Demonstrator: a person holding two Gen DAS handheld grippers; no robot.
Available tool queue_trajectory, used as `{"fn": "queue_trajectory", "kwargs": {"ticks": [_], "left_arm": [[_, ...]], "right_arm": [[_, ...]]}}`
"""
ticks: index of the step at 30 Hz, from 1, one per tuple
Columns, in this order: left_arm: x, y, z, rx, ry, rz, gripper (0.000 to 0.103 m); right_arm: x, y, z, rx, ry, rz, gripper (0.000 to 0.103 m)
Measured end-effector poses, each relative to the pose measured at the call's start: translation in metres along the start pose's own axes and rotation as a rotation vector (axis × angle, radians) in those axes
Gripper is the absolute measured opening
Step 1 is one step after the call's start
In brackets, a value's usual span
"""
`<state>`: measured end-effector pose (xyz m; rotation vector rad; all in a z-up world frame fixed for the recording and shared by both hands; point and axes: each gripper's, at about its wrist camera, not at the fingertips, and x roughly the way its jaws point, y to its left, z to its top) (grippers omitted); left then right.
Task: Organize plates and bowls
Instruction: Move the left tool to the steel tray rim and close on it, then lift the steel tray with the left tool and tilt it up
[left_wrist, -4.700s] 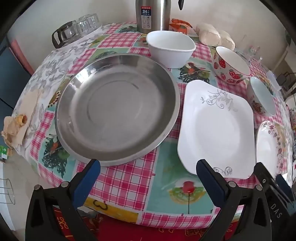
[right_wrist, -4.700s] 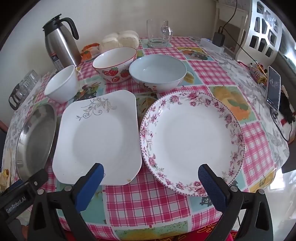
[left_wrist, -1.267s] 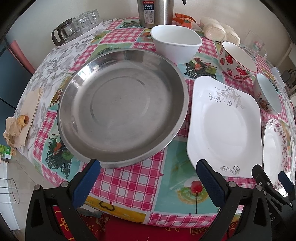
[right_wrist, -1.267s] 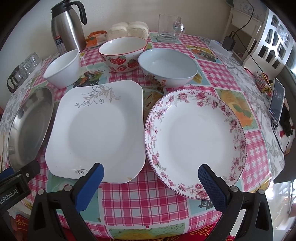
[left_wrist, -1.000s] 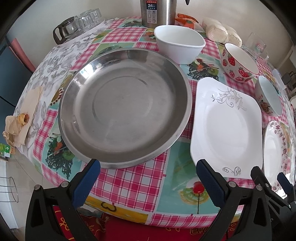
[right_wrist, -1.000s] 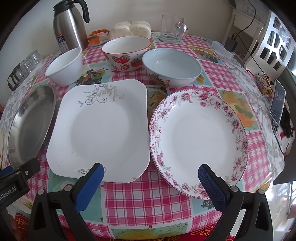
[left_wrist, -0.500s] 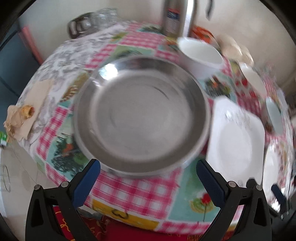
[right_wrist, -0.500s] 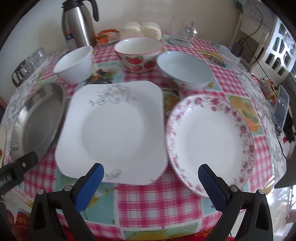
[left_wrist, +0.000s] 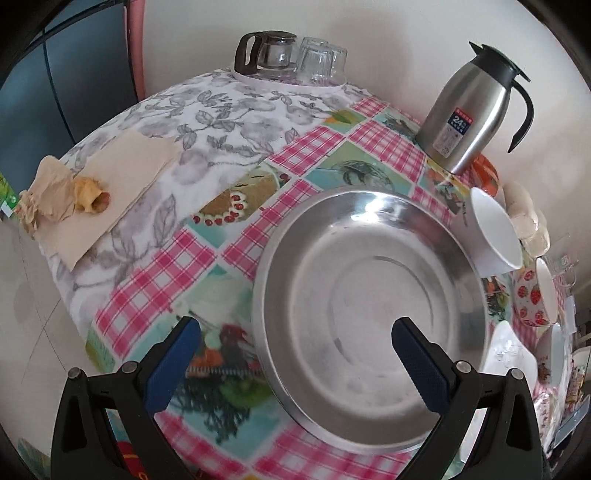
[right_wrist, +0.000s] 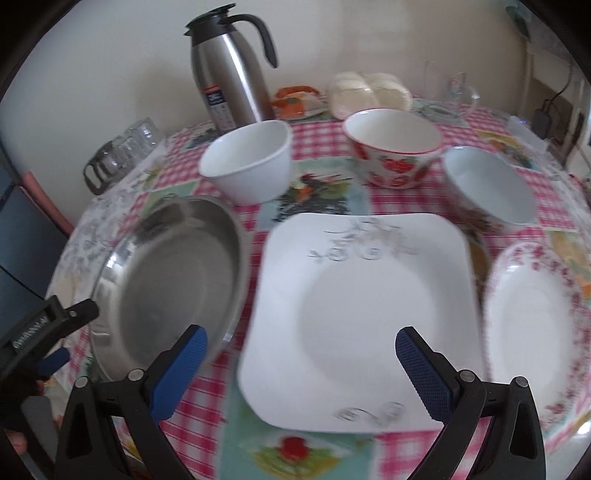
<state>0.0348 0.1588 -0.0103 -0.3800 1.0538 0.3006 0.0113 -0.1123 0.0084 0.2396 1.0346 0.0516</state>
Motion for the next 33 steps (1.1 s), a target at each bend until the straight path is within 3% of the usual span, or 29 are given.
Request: {"fn": "queue_trajectory", "kwargs": {"ticks": [5, 13, 15, 17, 19, 21, 24, 27, 33], "left_arm": [[0.023, 0.004, 0.008, 0.000, 0.077, -0.031, 0.103], [0.044, 0.007, 0.004, -0.007, 0.139, 0.009, 0.102], [0.045, 0.010, 0.004, -0.021, 0.138, 0.025, 0.087], [0.045, 0.010, 0.004, -0.009, 0.129, 0.042, 0.079], [0.044, 0.010, 0.005, -0.003, 0.120, 0.029, 0.068], [0.043, 0.009, 0.005, -0.004, 0.117, 0.021, 0.047], [0.043, 0.011, 0.006, 0.002, 0.110, 0.054, 0.027], [0.042, 0.017, 0.007, -0.027, 0.112, 0.024, 0.020], [0.038, 0.032, 0.006, -0.063, 0.116, 0.030, 0.020]], "right_arm": [[0.014, 0.021, 0.007, -0.082, 0.003, -0.006, 0.103], [0.022, 0.026, 0.021, -0.056, -0.018, 0.018, 0.103], [0.023, 0.025, 0.023, -0.044, -0.018, 0.024, 0.098], [0.025, 0.026, 0.025, -0.042, -0.017, 0.026, 0.086], [0.027, 0.027, 0.026, -0.046, -0.014, 0.028, 0.083], [0.027, 0.028, 0.027, -0.046, -0.018, 0.037, 0.078], [0.028, 0.030, 0.028, -0.039, -0.015, 0.061, 0.065], [0.032, 0.032, 0.026, -0.035, 0.006, 0.082, 0.054], [0.039, 0.042, 0.020, -0.060, 0.033, 0.104, 0.039]]}}
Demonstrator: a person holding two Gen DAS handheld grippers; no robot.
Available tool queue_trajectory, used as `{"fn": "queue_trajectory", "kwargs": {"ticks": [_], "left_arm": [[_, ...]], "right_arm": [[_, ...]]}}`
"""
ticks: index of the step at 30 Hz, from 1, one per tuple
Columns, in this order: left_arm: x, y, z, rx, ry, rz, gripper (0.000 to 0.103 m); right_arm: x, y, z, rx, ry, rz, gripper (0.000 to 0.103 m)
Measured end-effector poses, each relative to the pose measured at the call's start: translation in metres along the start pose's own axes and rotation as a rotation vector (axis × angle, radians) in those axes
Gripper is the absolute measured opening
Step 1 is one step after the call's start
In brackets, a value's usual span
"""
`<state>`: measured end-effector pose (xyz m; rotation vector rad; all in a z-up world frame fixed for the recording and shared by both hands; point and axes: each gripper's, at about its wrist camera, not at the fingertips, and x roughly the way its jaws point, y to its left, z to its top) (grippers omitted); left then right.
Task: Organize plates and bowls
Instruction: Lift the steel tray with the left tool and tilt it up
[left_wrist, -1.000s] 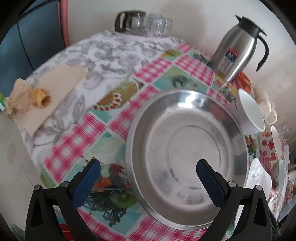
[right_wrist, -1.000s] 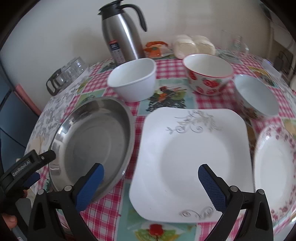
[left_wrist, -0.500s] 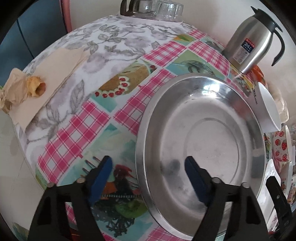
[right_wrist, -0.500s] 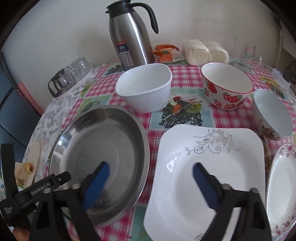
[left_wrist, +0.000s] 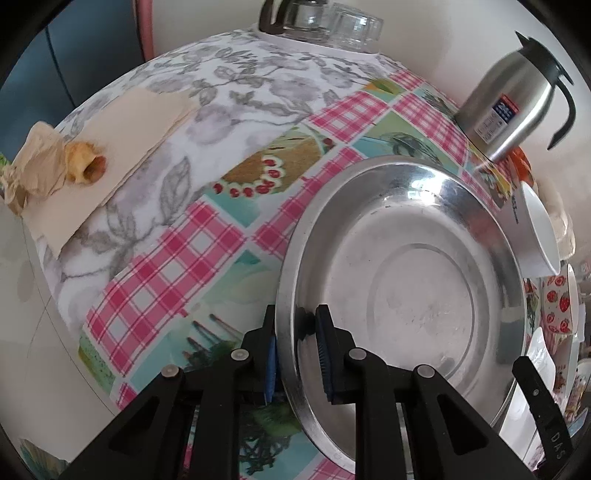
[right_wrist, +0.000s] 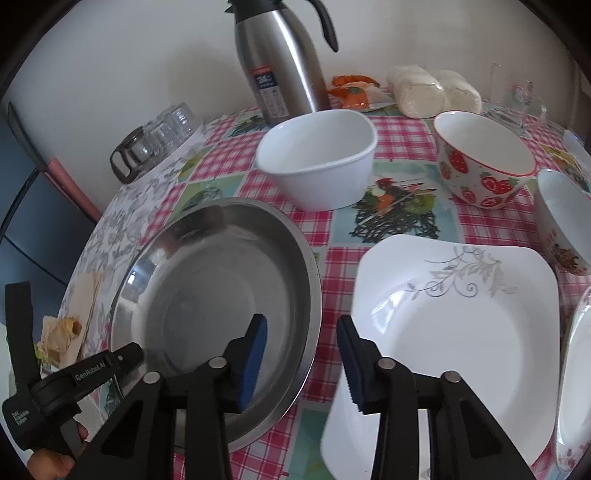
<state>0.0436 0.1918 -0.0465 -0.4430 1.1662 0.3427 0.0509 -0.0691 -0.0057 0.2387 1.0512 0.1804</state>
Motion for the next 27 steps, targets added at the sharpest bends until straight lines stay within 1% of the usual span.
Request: {"fn": "queue_trajectory", "kwargs": {"ticks": [2, 6, 9, 11, 15, 21, 24, 27], "left_arm": [[-0.001, 0.002, -0.001, 0.002, -0.002, 0.001, 0.020], [-0.002, 0.002, -0.002, -0.001, -0.003, 0.002, 0.020], [-0.002, 0.002, -0.003, 0.000, -0.005, 0.003, 0.021], [-0.002, 0.002, -0.003, 0.006, -0.011, 0.012, 0.022], [-0.003, 0.002, -0.004, 0.010, -0.022, 0.021, 0.023], [-0.008, 0.009, -0.005, -0.018, -0.033, 0.002, 0.020], [-0.012, 0.011, -0.007, -0.030, -0.052, 0.005, 0.020], [-0.017, 0.012, -0.009, -0.040, -0.069, -0.008, 0.020]], "right_arm": [[0.004, 0.003, -0.002, -0.004, 0.014, 0.015, 0.034], [0.015, 0.007, -0.006, 0.000, 0.047, 0.012, 0.031], [0.025, 0.006, -0.009, 0.022, 0.077, 0.017, 0.025], [0.029, 0.005, -0.010, 0.033, 0.080, 0.011, 0.018], [0.029, 0.008, -0.011, 0.030, 0.079, 0.009, 0.018], [0.023, 0.011, -0.011, 0.008, 0.080, 0.021, 0.016], [0.012, 0.020, -0.010, -0.044, 0.056, 0.017, 0.016], [0.001, 0.024, -0.008, -0.063, 0.034, 0.034, 0.017]]}}
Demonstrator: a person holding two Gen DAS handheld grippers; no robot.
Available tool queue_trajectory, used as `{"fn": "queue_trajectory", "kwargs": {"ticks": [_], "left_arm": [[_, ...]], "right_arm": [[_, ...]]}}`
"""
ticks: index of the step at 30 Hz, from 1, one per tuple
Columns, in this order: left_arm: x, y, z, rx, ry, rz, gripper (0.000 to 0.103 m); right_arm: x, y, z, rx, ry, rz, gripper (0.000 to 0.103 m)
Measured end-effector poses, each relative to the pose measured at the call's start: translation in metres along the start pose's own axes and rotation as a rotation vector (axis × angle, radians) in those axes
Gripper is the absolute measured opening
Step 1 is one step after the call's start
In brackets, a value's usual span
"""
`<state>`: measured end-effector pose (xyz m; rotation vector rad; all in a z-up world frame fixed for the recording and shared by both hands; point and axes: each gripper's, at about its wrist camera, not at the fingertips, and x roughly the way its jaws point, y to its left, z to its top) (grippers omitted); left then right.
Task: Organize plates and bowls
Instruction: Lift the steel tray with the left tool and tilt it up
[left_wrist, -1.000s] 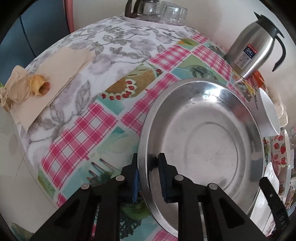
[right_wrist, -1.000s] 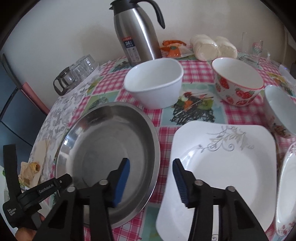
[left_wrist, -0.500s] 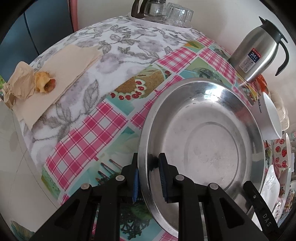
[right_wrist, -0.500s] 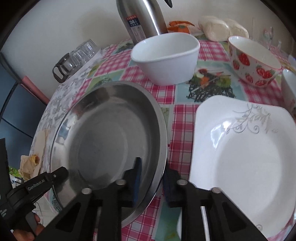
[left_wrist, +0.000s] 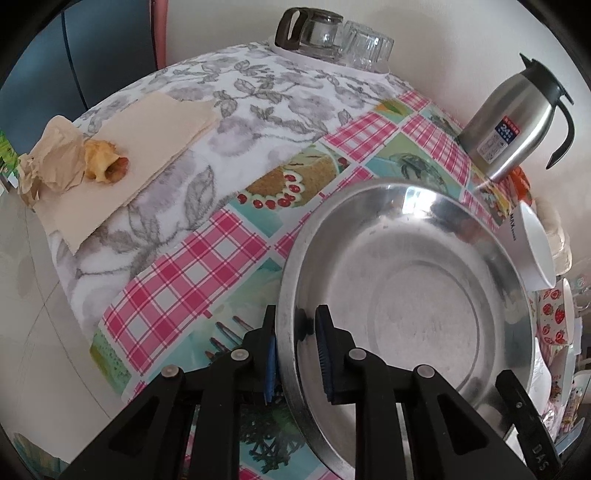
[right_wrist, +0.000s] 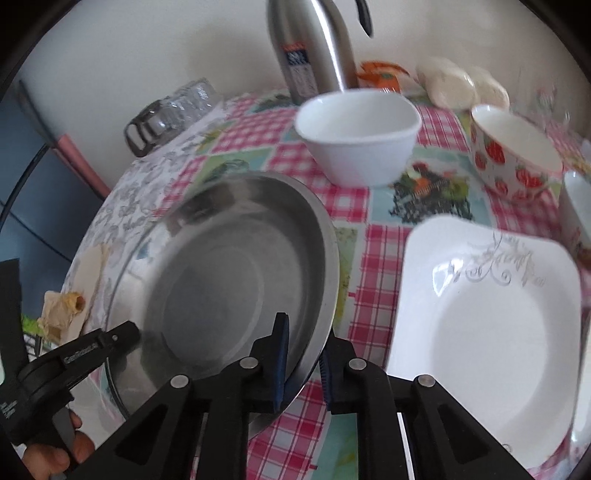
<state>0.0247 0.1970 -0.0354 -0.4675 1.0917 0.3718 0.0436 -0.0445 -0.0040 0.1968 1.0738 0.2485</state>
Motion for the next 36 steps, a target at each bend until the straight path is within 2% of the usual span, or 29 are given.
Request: {"fn": "queue_trajectory", "kwargs": {"ticks": [17, 28, 36], "left_arm": [[-0.046, -0.026, -0.018, 0.034, -0.135, -0.046, 0.020], [-0.055, -0.071, -0.035, 0.139, -0.129, -0.077, 0.020], [-0.059, -0.108, -0.056, 0.241, -0.117, -0.105, 0.020]], "right_arm": [[-0.050, -0.019, 0.004, -0.016, -0.079, 0.036, 0.018], [-0.076, -0.058, 0.000, -0.012, -0.112, 0.002, 0.020], [-0.090, -0.098, -0.002, 0.043, -0.124, -0.020, 0.020]]}}
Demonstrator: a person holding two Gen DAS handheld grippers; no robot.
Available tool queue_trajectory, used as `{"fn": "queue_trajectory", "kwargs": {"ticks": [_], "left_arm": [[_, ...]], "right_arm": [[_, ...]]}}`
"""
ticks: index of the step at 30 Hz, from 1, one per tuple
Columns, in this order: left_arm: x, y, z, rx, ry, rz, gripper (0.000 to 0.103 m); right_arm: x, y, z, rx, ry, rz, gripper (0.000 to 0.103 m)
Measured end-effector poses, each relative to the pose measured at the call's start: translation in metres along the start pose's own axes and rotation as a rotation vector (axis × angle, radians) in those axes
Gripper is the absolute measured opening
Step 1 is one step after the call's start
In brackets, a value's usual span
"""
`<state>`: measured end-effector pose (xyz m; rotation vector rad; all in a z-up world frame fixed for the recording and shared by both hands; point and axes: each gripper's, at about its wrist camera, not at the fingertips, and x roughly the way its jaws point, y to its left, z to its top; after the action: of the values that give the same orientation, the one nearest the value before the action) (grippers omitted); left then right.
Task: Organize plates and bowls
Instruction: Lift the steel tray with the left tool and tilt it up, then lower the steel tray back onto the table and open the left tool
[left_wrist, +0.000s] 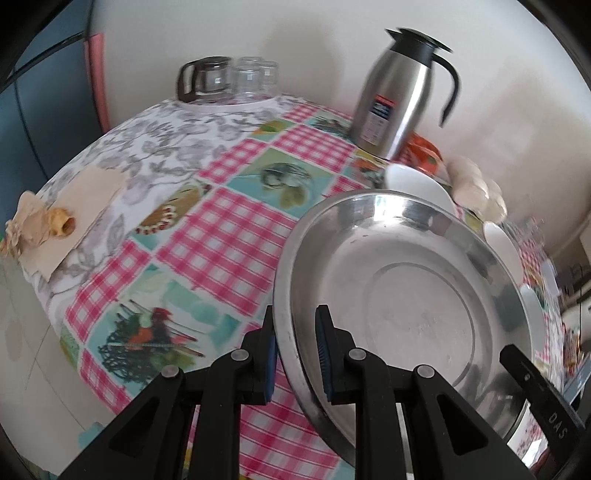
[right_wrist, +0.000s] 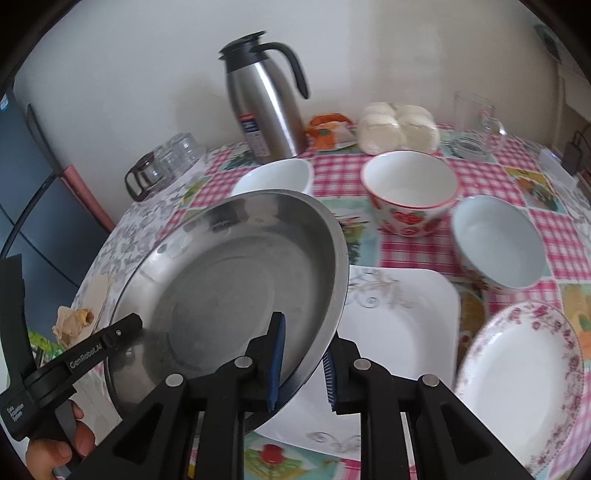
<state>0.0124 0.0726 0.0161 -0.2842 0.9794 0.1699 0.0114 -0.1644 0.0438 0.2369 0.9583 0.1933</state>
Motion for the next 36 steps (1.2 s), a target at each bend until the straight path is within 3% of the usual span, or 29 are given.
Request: {"fn": "queue_trajectory", "kwargs": {"ticks": [20, 36], "left_arm": [[0.014, -0.080, -0.036, 0.241, 0.119, -0.050, 0.024], [0.018, -0.099, -0.055, 0.284, 0.227, -0.057, 0.026]], "right_arm": [[-0.008, -0.077, -0.014, 0.073, 0.036, -0.096, 0.022], [-0.014, -0.098, -0.027, 0.104, 0.086, -0.121, 0.022]]}}
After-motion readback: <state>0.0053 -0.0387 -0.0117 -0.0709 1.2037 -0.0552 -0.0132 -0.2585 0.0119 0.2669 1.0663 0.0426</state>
